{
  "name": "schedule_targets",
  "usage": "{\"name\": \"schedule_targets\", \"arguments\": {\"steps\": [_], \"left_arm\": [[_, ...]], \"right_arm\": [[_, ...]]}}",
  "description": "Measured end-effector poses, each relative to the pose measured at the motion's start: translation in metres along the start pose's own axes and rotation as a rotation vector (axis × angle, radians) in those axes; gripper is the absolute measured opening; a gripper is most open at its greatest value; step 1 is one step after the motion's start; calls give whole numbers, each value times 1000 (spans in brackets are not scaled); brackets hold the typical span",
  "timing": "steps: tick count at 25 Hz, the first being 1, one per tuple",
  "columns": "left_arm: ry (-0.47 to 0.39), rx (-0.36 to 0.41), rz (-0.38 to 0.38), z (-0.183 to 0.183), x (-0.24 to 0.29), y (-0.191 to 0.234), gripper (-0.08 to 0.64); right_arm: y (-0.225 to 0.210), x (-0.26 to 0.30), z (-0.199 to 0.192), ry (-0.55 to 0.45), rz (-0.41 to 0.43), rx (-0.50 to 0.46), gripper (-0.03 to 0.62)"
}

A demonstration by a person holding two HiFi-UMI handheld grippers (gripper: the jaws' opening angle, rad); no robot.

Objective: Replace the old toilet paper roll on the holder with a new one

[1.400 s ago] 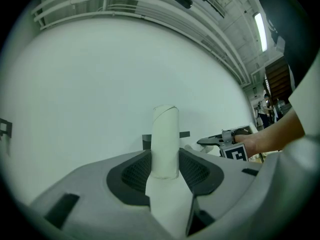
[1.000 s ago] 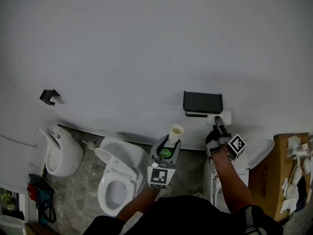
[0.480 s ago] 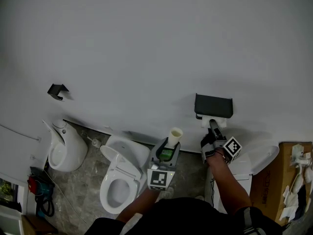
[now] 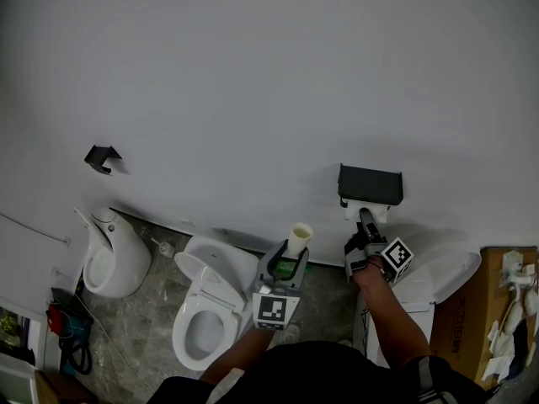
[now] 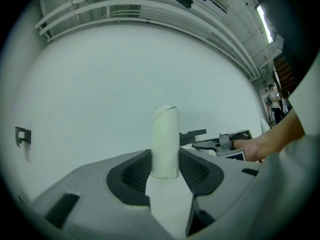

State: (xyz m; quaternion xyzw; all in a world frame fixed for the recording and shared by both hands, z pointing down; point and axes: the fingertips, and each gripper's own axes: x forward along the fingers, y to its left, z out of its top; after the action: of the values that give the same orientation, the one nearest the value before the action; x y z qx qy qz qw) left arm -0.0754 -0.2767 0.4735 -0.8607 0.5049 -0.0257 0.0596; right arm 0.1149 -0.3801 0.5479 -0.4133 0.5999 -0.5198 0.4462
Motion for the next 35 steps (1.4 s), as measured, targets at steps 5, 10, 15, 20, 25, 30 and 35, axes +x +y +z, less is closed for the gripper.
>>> {"name": "schedule_targets", "arguments": {"steps": [5,10,15,20,25,30,35], "left_arm": [[-2,4,-7,2,0,0,170],[2,-5,-21,0,1,-5,170],[5,-10,-44,-1,7,-14,170],[3,-24,-76,1,17,-25,170],[-4,-41,-111,3,27,-38,170],[-5,-54,-130,3,37,-46,170],[-9,-69,-139,4,45,-50,170]], "right_arm": [[-5,-4,-1,2,-24,-19,299],[-5,-14,-1,2,-41,-91,311],[2,-32,3,55,-77,-361,314],[30,-52,7,108,-69,-782,314],[72,-66,3,139,-19,-1158,313],[95,-78,0,153,-40,-1498,313],[103,-85,0,164,-79,-1658,226]]}}
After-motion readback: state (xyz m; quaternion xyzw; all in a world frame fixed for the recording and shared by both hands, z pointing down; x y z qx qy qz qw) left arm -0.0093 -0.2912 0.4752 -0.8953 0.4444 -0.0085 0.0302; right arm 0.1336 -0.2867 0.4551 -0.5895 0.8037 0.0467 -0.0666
